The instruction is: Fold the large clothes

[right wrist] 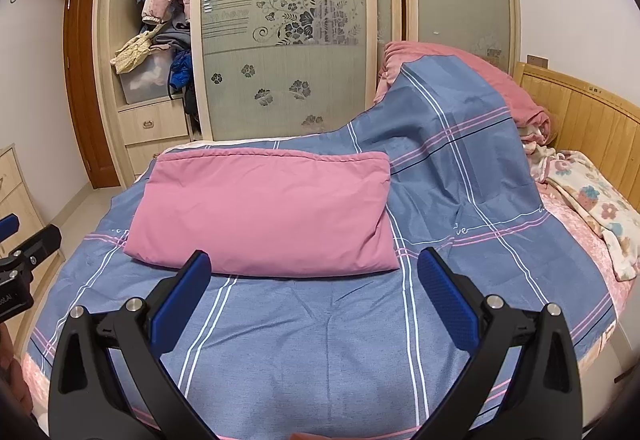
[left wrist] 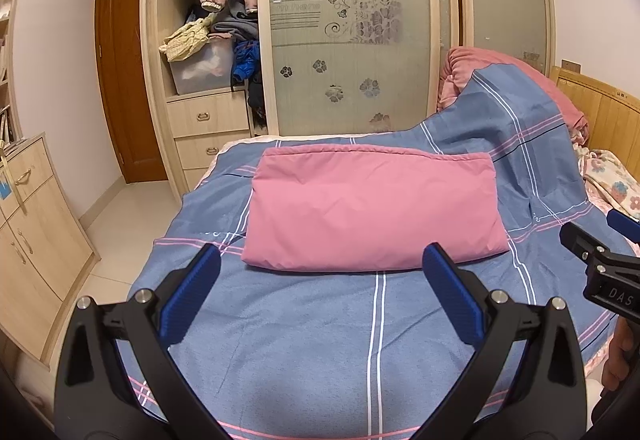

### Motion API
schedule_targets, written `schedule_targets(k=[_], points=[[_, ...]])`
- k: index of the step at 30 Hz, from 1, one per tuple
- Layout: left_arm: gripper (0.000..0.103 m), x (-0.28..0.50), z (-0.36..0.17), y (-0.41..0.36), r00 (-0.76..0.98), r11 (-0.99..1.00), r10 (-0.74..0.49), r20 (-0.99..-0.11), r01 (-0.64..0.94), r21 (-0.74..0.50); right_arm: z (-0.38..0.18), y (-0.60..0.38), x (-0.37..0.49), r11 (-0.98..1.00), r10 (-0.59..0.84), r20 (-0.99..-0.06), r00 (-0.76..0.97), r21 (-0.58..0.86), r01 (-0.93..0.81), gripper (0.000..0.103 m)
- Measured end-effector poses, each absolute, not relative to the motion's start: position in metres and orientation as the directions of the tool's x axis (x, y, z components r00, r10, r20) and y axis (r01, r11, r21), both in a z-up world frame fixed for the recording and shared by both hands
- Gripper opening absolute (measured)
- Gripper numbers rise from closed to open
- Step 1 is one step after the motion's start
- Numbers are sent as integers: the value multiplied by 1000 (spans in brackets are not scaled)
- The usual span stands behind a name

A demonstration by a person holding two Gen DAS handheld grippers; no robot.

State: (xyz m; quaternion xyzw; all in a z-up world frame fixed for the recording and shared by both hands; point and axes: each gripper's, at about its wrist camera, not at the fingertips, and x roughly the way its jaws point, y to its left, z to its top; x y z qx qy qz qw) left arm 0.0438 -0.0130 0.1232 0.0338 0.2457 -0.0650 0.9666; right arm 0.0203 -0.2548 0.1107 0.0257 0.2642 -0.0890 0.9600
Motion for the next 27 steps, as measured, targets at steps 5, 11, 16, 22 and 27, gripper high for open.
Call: schedule_targets(k=[5, 11, 16, 22, 27], points=[[101, 42, 122, -11, 870, 988, -112, -481, 148, 38, 110, -255, 22, 982, -160, -518, 840, 1, 188, 102], [101, 40, 122, -11, 871, 988, -106, -480, 146, 47, 109, -254, 23, 982, -162, -519, 839, -2, 188, 102], [101, 39, 122, -11, 871, 987, -112, -478, 154, 49, 109, -252, 24, 983, -159, -520, 839, -6, 182, 102], [101, 39, 122, -11, 867, 986, -106, -487, 153, 59, 112, -248, 21, 987, -135, -522, 842, 4, 161, 102], [101, 40, 121, -9, 865, 985, -115, -489, 164, 58, 113, -246, 19, 987, -138, -518, 844, -1, 161, 102]])
